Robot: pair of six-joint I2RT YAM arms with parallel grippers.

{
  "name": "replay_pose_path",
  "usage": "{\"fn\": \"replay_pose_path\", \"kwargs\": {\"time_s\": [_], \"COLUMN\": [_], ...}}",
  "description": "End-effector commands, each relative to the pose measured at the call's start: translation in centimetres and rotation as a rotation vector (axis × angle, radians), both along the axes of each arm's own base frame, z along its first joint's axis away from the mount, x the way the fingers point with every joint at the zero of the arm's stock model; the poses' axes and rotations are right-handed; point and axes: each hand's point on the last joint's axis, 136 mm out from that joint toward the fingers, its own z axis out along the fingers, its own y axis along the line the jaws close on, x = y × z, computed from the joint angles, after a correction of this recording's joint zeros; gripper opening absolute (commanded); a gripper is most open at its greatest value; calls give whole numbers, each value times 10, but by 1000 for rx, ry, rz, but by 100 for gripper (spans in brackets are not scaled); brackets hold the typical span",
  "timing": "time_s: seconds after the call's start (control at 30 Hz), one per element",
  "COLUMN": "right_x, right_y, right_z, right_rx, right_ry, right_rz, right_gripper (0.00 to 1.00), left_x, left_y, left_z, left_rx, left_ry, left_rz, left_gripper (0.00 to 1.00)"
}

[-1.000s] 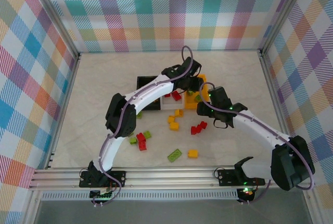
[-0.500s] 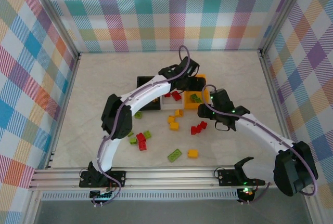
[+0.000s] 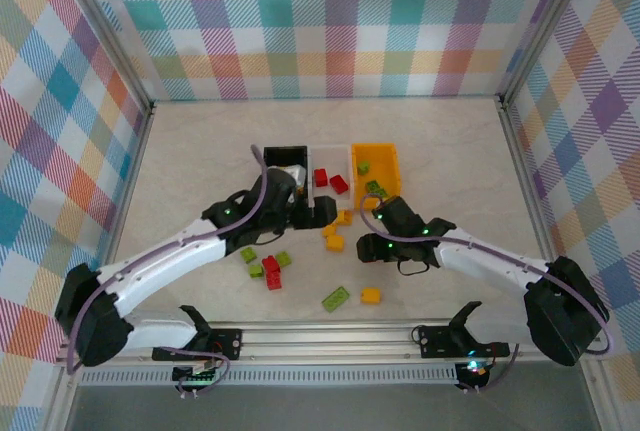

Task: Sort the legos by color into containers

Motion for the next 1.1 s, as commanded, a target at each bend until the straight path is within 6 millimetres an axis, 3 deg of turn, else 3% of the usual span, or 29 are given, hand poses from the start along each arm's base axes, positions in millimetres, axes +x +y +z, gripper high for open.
{"fn": "replay_pose_path", "kwargs": {"time_s": [0.0,0.17,0.43,0.63,0.77,0.93,1.07], "right_x": [-15,-16,9,24,29,27,23], "right_y": [4,3,-1,2,8,10,13], "right_z": [-6,-23,-32,-37,-37,-38,-34], "right_rx": [-6,-63,-172,-206,-217,-213,-196], "right_ry": [54,102,38,12,6,12,4], "right_rz": [-2,-13,-41,-50,-45,-35,-18], "right_gripper": [67,67,63,56,45,34,30], "left_x": [-11,-19,-21,-21,-21,-21,-21], "left_y": [19,33,38,39,40,41,40], "left_z": [11,11,6,2,-4,-5,-6], "left_rx": [-30,-40,-25,-25,-15,-13,-15], "left_ry": [-37,-55,-51,-46,-36,-35,-32], "left_rz": [48,72,80,85,91,94,91], "left_gripper": [100,100,100,100,100,100,100]}}
